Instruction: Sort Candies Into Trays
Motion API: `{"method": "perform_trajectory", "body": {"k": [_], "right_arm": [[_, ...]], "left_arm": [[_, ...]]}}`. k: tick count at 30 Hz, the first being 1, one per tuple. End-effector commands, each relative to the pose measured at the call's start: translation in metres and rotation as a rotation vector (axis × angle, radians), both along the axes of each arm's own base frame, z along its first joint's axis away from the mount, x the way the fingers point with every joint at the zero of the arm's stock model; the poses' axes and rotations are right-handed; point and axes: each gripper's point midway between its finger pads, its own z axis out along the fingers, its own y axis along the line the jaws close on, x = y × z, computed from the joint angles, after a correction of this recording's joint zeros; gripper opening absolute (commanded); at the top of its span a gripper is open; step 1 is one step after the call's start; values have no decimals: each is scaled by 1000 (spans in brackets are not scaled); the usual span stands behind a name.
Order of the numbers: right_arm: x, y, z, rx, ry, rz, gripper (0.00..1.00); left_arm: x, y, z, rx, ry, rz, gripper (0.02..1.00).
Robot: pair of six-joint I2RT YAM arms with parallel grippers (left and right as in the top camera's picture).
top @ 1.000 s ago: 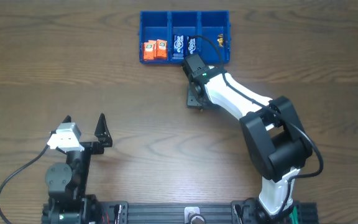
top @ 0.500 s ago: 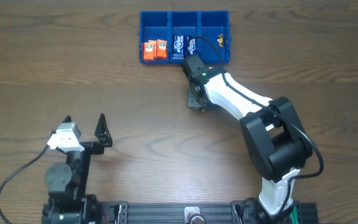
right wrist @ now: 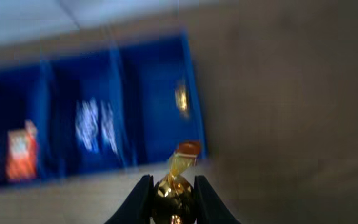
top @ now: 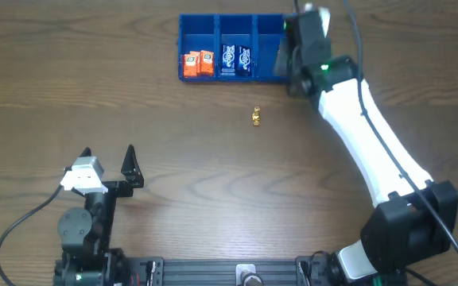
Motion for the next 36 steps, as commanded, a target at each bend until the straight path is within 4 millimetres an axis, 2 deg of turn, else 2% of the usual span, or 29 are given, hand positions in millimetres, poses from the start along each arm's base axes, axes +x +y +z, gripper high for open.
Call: {"method": "perform_trajectory", "body": {"k": [1,2,5,8,10,20,23,27,28,29,30,34,36], "right_arm": [[39,-1,12,-169,-145,62,58],[44,1,7,-167,-150,62,58],[55,5,-25,-170,-109,64,58],[58,7,-54,-183,-57,72,58],[60,10,-64,-180,-39,83,58],[58,29,-71,-172,-39,119,82],[57,29,-78,-161,-22,106,86],[56,29,-81,-162,-13,104,226],[56,29,-81,-162,-13,104,364],[56,29,-81,-162,-12,105,706],[55,29,-82,-163,-8,105,1000],[52,32,-84,-169,6,114,1000],[48,30,-79,-169,11,115,1000]], "left_arm": [[-1,-2,-16,8,47,-16,998],[-1,-2,-16,8,47,-16,998],[-1,-2,-16,8,47,-16,996],[-1,-2,-16,8,47,-16,998],[-1,-2,-16,8,47,-16,998],[-1,-2,-16,8,47,-16,998],[-1,-2,-16,8,47,-16,998],[-1,-2,-16,8,47,-16,998],[-1,-2,-16,8,47,-16,998],[-1,-2,-16,8,47,-16,998],[-1,-2,-16,8,47,-16,998],[-1,-2,-16,8,47,-16,998],[-1,-2,-16,8,47,-16,996]]}}
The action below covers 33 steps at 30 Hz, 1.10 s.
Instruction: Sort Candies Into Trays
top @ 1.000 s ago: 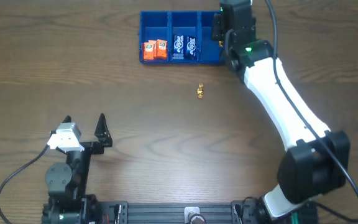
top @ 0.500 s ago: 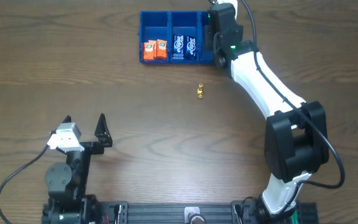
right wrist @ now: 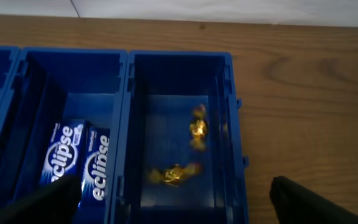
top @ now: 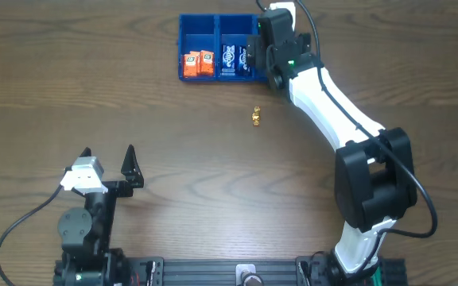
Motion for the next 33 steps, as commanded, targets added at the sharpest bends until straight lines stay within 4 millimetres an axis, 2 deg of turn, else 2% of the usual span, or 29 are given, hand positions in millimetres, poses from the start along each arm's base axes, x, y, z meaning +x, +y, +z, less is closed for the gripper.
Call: {"method": "perform_trajectory", "body": {"k": [1,4,6,9,11,13,19,24,27,33], "right_arm": [[-7,1,2,-5,20,-1,1000],[-29,4,20,29,48,-14,1000],[-60,21,20,69,141,28,1000],[-96,40,-3,84,275,20,1000],[-109,49,-22,73,315,31,1000],[-122,50,-48,63,374,6,1000],[-135,48,-99,16,488,0,1000],[-137,45,-124,26,547,-27,1000],[-137,44,-131,34,562,-30,987],[-130,38,-134,50,558,-47,871]], "left_arm": [[-1,-2,-16,7,47,-16,998],[-1,-2,-16,7,47,-16,998],[-1,-2,-16,7,47,-16,998],[-1,-2,-16,7,47,-16,998],[-1,-2,-16,7,47,-16,998],[-1,-2,-16,7,47,-16,998],[-1,-2,-16,7,47,-16,998],[-1,-2,-16,7,47,-16,998],[-1,-2,-16,7,47,-16,998],[-1,-2,-16,7,47,-16,998]]}}
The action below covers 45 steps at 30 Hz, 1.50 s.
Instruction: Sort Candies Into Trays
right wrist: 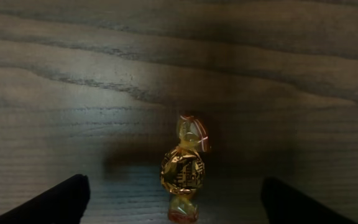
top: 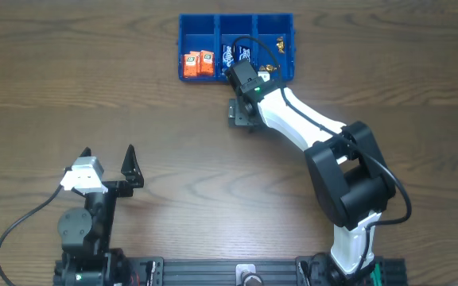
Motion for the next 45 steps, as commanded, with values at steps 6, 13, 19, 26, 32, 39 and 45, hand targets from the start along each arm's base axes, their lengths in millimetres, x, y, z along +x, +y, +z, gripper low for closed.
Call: {"method": "perform_trajectory", "body": {"k": [6,13,19,26,32,39,45], "right_arm": [[3,-10,-16,-3,26,-35,822],[2,-11,-26,-13,44,-35,700],[2,-10,-26,-8,44,-34,347],[6,-9,-25,-4,28,-35,174],[20,-11,28,16,-103,-45,145],[64,-47,186,-65,-598,-62,145],[106,-62,186,-80,-702,-67,141]], "left_arm": [[-1,-2,-16,7,48,-16,998],[-1,-2,-16,7,48,-16,998],[-1,-2,-16,7,48,-16,996],[-1,-2,-16,7,48,-16,998],[-1,-2,-16,7,48,-16,998],[-1,-2,-16,7,48,-16,998],[-1,-2,-16,7,48,-16,996]]}}
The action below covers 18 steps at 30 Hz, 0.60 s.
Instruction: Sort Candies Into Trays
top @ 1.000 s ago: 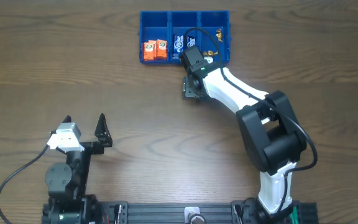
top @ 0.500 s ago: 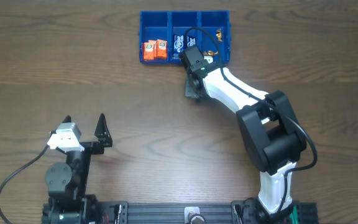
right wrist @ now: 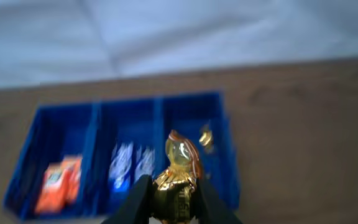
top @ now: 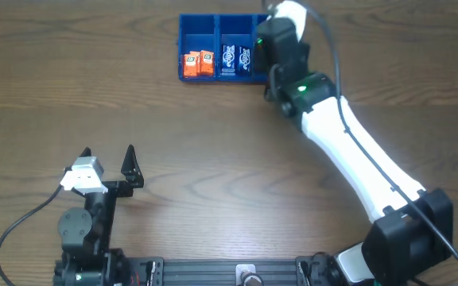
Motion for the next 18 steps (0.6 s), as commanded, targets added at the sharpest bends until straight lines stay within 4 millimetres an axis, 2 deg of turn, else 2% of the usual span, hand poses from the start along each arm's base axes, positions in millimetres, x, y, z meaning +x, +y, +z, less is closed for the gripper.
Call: {"method": "perform_trajectory", "body": {"k": [1,6,11,12,13,14,16,18], "right_arm": [[24,-17,-47,-104,56,-20,141],[34,-7,-84,-79,111,21,139],[34,-7,-91,-84,128,19,152],[34,-7,-91,-84,128,19,231],[34,-7,-91,-83,127,20,402],[35,-7,-91,-82,124,20,647],[36,-6,-89,-83,116,22,1000],[38,-5,-86,-80,102,23,1000]], "left_arm": [[-1,-2,-16,7,48,-16,998],[-1,-2,-16,7,48,-16,996],[-1,-2,-16,7,48,-16,998],[-1,-2,-16,7,48,-16,998],[-1,-2,-16,7,48,-16,998],[-1,-2,-16,7,48,-16,998],[-1,-2,-16,7,48,-16,998],[-1,-2,-16,7,48,-16,998]]}}
